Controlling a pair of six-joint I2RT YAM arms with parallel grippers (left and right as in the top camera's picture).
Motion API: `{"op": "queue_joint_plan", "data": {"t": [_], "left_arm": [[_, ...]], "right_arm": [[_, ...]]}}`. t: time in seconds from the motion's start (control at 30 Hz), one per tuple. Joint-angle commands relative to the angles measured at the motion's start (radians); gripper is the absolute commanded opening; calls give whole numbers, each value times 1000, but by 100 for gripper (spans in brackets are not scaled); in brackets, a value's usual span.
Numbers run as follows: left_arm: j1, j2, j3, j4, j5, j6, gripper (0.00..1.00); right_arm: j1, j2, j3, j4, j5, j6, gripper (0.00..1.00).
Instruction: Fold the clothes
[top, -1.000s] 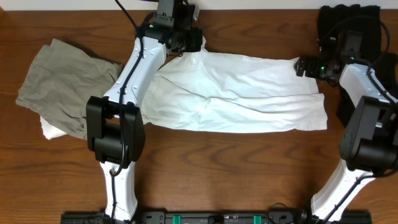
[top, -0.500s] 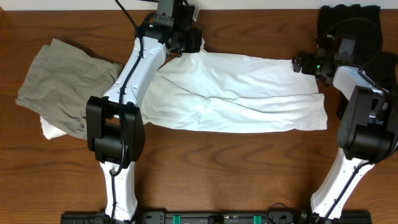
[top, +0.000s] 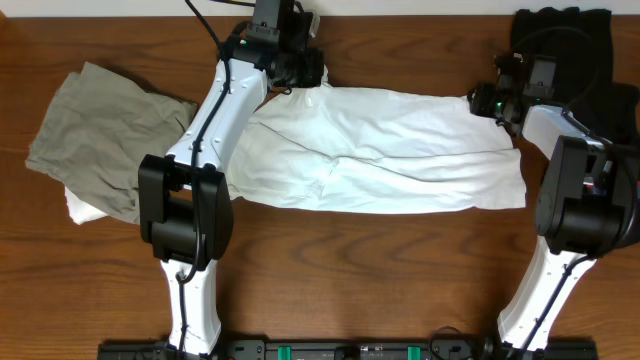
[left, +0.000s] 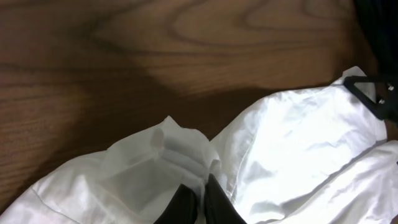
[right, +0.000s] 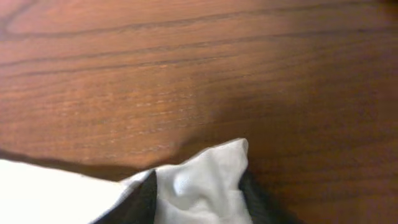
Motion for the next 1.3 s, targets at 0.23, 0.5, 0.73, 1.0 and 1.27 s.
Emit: {"op": "queue_joint_plan", "data": {"t": [0.23,0.5,0.73,1.0,1.27], "left_arm": [[4,5,3,-45,-48,9,6],[4,5,3,-156,-99,7,6],[1,5,3,-294,-98,-3,6],[-8,5,3,-418,-90,-2,6],[-7,5,3,-409,-91,-2,6]], "right_arm": [[-23,12,6,-87,197,66,13],[-58,-80,6,-138,199,66,14],[-60,-188,6,-245,211,54,14],[-60,-212,6,-443,211,54,10],[-60,-208,6,-341,204,51,43]]}}
